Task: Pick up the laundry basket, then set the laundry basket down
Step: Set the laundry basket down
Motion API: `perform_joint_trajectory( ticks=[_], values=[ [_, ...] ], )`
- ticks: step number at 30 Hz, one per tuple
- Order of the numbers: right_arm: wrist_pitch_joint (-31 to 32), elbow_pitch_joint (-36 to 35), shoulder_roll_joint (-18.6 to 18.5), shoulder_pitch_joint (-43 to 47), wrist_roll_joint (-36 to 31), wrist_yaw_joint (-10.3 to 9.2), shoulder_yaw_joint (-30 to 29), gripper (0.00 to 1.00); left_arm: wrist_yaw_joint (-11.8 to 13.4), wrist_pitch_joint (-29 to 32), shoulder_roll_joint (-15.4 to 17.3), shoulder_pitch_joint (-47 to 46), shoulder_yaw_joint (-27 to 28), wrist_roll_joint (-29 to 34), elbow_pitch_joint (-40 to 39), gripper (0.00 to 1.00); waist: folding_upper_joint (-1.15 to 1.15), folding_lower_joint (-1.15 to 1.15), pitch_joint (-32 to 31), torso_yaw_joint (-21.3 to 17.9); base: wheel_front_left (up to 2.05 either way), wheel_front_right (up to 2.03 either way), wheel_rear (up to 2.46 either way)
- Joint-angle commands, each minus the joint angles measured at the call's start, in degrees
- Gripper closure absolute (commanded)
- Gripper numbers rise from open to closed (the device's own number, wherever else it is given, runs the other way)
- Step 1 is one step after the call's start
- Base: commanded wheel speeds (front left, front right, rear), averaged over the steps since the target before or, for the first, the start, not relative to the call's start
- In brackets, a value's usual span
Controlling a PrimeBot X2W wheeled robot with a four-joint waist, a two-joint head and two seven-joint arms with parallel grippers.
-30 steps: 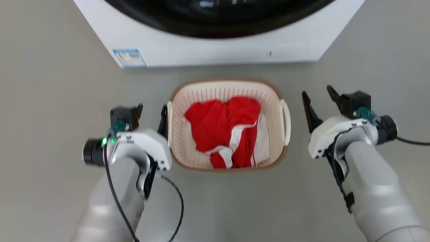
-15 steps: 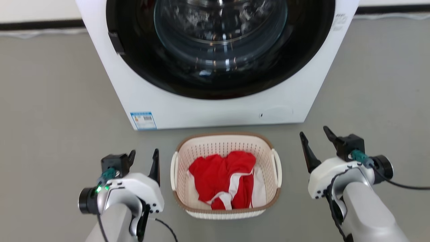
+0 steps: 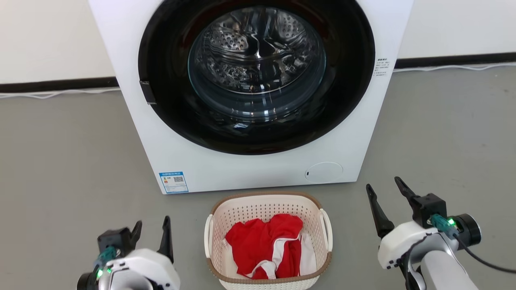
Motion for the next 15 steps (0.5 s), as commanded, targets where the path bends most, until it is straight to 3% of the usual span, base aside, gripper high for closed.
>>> perform_joint_trajectory(
  ticks=[1,15],
  values=[
    [-0.68,-3.12,0.04,0.43,0.65,0.35,1.01,0.00,0.42,-0.35,0.93,-0.02,2.47,0.65,-2.30,0.00,0.00,0.00,-0.50,-0.06,0.00,0.00,0.00],
    [-0.68,-10.96,0.13,8.53,0.92,0.35,-0.31,0.00,1.38,-0.35,-0.35,6.93,6.81,1.90,-9.13,0.00,0.00,0.00,-2.38,0.11,0.00,0.00,0.00]
  ],
)
